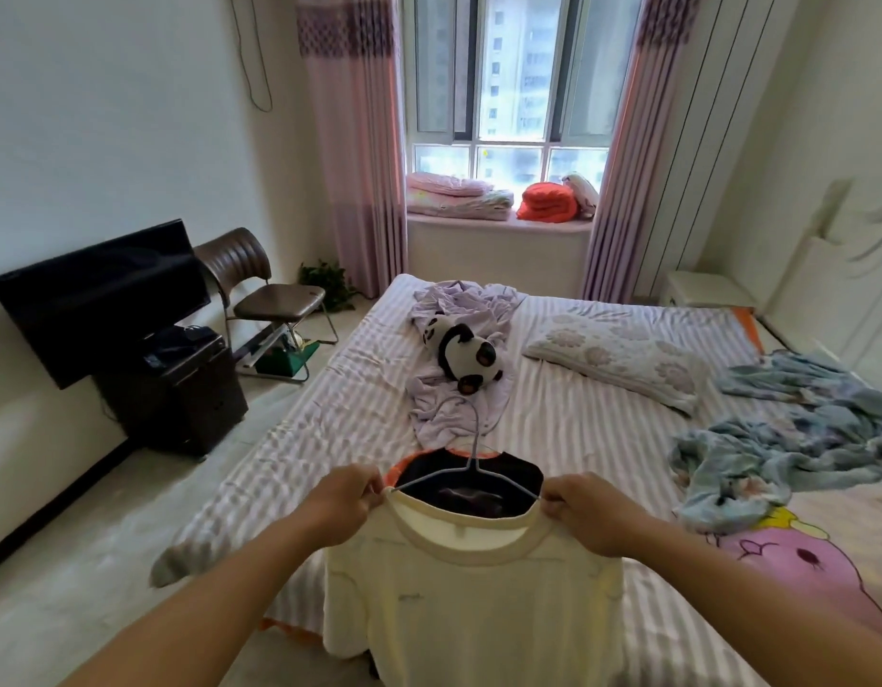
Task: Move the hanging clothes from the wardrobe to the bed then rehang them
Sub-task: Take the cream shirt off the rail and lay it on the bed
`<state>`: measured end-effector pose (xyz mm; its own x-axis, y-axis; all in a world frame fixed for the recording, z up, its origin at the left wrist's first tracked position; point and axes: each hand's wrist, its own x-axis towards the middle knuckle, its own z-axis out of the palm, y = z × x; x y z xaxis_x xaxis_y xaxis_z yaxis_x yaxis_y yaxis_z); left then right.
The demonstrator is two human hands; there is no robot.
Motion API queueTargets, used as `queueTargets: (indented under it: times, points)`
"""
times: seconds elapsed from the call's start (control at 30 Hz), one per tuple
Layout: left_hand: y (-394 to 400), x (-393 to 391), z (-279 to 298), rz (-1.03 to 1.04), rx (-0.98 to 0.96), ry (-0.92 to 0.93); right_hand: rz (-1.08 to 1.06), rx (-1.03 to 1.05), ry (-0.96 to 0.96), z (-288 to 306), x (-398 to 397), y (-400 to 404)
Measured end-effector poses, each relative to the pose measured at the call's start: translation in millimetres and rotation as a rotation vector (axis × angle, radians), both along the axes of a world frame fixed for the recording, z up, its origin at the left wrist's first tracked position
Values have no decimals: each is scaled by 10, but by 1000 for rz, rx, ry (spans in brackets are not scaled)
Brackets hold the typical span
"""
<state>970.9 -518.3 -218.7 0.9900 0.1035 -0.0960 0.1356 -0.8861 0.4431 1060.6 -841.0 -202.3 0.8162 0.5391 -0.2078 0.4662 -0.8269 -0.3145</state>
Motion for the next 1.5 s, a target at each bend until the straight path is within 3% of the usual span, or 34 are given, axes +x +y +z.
queueTargets:
  times: [0.43, 0.83, 0.97, 1.1, 1.3, 1.5]
  points:
    - [595, 2042, -946, 13, -125, 117, -125, -34, 126, -834, 1840, 580]
    - [720, 3780, -1746, 167, -72, 184, -325, -26, 210, -1700, 3500, 943]
    - [611, 4248, -2140, 297, -3, 121, -362, 5, 205, -2150, 4063, 990]
    - [534, 4672, -2678, 382, -66, 140, -401, 13, 223, -2653, 4575, 1021]
    - [559, 5272, -3449, 412, -79, 194, -446, -20, 190, -3501, 5130, 1117]
    - [541, 5642, -4236, 406, -157, 240, -493, -12, 281, -4354, 5409, 1144]
